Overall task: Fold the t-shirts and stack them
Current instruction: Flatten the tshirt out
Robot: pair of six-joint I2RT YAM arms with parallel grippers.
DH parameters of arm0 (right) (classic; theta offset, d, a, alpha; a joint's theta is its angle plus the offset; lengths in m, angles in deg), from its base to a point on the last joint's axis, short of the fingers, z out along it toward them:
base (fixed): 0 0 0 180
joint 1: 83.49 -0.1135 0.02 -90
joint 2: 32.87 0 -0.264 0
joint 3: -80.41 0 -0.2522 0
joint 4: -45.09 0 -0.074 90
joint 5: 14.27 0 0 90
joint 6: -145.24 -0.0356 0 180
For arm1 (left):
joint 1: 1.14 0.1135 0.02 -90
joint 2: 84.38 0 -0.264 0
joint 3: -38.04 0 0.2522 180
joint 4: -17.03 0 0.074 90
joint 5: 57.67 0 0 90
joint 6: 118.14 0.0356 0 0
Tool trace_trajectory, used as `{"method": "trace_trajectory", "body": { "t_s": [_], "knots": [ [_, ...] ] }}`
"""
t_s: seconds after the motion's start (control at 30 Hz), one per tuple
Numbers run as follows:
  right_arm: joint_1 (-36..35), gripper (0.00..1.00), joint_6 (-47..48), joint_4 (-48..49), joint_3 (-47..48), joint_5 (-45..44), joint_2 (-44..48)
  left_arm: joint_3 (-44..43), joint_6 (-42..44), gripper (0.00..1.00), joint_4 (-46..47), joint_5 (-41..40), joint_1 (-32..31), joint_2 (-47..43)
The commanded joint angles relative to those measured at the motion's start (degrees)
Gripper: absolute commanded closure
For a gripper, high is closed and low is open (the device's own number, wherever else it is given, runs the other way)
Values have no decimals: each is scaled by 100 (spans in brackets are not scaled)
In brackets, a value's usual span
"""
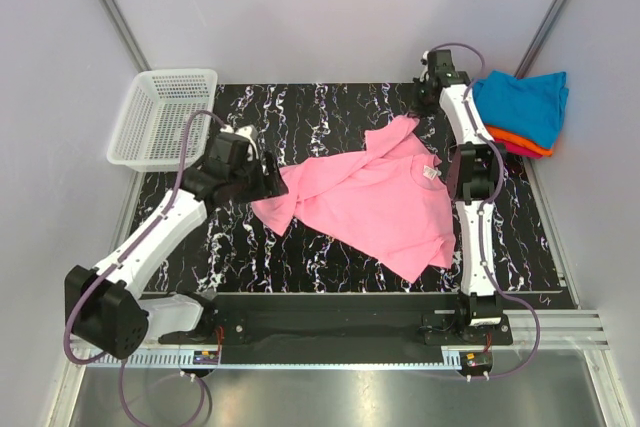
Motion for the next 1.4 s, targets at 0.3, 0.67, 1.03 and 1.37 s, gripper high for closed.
{"method": "trace_trajectory", "body": {
  "t_s": [0.3, 0.67, 1.03, 1.37],
  "knots": [
    [-374, 100, 143, 188, -547, -63, 1731, 1743, -848, 46, 292, -1109, -1037, -437],
    [-629, 100, 125, 197, -890, 192, 2337, 2071, -1464, 42, 1891, -1021, -1072, 510],
    [-700, 100, 336, 118, -916, 192, 3190, 1464, -1543, 57, 2472, -1478, -1099, 2138],
    [-700, 100, 371, 56, -1127, 25, 3498, 1218, -1394, 100, 1787, -2550, -1099, 1559]
  ]
}}
